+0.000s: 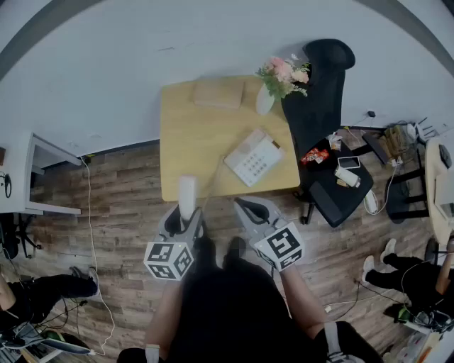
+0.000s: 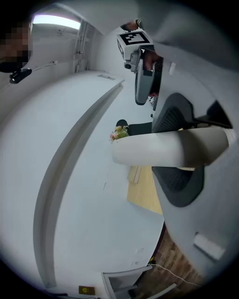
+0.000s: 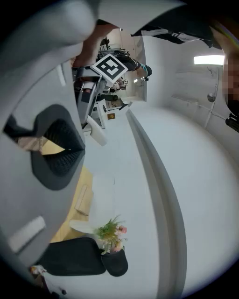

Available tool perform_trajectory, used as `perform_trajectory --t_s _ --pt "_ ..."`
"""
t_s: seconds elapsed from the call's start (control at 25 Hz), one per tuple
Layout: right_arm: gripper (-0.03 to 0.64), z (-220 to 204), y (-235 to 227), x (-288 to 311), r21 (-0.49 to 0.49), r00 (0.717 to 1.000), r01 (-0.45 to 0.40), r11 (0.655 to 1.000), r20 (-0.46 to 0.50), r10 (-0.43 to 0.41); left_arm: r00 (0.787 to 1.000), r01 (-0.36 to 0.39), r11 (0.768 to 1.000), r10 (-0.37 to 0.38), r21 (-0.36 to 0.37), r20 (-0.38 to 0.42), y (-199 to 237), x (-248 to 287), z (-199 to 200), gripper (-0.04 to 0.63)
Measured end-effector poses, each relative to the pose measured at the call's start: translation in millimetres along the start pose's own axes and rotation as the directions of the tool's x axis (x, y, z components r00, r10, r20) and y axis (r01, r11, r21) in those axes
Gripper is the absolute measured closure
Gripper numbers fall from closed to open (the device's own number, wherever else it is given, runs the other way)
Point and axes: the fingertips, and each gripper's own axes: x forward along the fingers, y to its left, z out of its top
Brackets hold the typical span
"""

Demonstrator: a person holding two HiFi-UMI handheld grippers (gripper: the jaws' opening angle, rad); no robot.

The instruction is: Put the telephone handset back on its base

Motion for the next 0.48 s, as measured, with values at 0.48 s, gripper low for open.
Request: perform_trajectory --t_s 0.48 --pt "0.615 -7.4 6.1 -28.1 0.024 1.000 0.005 1.000 0.029 -0.005 0.999 -0.037 0.999 0.037 -0.007 -0.009 -13.1 -19.9 -19.0 0.376"
